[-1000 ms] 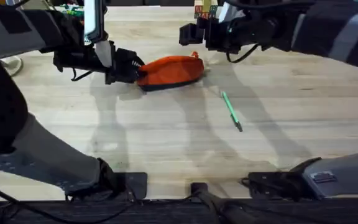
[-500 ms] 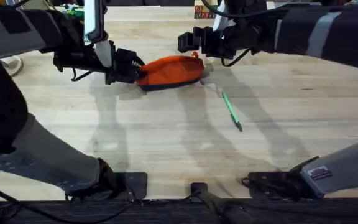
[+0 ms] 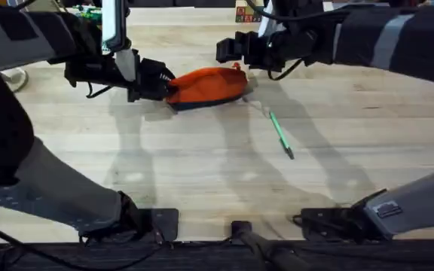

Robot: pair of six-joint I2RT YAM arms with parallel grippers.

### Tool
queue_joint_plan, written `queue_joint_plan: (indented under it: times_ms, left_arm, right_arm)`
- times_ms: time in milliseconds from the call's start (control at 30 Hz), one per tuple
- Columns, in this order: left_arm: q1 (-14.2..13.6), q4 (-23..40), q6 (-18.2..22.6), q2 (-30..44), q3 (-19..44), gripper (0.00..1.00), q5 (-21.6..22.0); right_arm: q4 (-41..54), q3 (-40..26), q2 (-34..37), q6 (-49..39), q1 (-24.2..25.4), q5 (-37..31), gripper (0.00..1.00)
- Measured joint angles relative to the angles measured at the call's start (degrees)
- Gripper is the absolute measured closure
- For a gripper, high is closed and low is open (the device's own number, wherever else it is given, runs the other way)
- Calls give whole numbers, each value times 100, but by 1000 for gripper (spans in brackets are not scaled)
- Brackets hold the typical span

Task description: Unzip the bag, pick up the pens from the table one at a time and place them inside, then zip the bag closed.

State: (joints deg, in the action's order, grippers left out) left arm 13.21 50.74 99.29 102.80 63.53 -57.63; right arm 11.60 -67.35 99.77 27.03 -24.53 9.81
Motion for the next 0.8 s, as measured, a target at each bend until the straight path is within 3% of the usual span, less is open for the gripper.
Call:
queue_joint_plan:
  times_ms: [400, 500, 800]
  left_arm:
    - [0, 1, 0, 0, 0, 959, 0]
    - [0, 0, 0, 0, 0, 959, 0]
    - [0, 2, 0, 0, 0, 959, 0]
  right_arm:
    - [-7, 0, 15, 24, -160, 1, 82]
    - [-9, 0, 92, 41, -160, 1, 155]
    - [-11, 0, 151, 48, -120, -180, 521]
